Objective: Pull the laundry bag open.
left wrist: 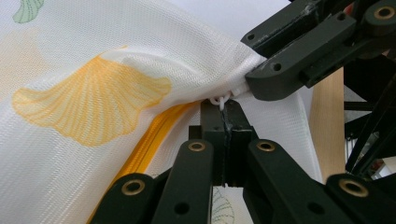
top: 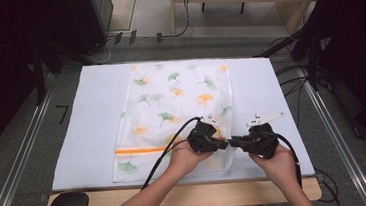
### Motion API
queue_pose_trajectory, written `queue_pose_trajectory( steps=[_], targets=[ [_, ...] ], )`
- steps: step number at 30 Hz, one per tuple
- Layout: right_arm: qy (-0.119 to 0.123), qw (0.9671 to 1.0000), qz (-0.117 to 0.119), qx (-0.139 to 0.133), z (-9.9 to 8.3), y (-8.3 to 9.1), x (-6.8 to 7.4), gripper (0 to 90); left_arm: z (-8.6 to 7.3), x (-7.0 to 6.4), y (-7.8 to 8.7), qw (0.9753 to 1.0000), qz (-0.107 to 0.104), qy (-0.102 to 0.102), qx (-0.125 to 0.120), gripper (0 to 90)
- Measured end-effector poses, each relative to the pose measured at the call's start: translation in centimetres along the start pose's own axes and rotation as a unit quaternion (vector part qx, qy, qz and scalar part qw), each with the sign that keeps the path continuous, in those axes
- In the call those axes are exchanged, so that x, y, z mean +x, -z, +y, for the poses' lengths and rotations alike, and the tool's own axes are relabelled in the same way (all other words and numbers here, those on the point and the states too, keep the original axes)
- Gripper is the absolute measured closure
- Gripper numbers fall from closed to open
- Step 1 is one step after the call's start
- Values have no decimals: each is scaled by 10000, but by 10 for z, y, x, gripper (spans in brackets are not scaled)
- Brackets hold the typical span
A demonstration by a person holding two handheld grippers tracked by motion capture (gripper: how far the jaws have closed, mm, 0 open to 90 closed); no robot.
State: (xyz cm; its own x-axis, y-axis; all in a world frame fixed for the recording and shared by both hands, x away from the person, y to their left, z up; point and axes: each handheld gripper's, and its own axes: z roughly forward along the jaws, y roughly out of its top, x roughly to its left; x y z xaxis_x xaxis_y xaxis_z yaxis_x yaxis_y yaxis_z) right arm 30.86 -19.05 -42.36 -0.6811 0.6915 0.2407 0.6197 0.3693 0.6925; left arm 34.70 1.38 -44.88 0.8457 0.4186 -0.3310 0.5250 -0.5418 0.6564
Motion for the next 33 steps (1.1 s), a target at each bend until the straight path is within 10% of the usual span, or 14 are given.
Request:
queue_pose_trajectory(
  steps=[33],
  targets=[
    [19,10000,-39,-9,-1,4,-4,854,-10,27,17,9992,88,278,278,900]
  ],
)
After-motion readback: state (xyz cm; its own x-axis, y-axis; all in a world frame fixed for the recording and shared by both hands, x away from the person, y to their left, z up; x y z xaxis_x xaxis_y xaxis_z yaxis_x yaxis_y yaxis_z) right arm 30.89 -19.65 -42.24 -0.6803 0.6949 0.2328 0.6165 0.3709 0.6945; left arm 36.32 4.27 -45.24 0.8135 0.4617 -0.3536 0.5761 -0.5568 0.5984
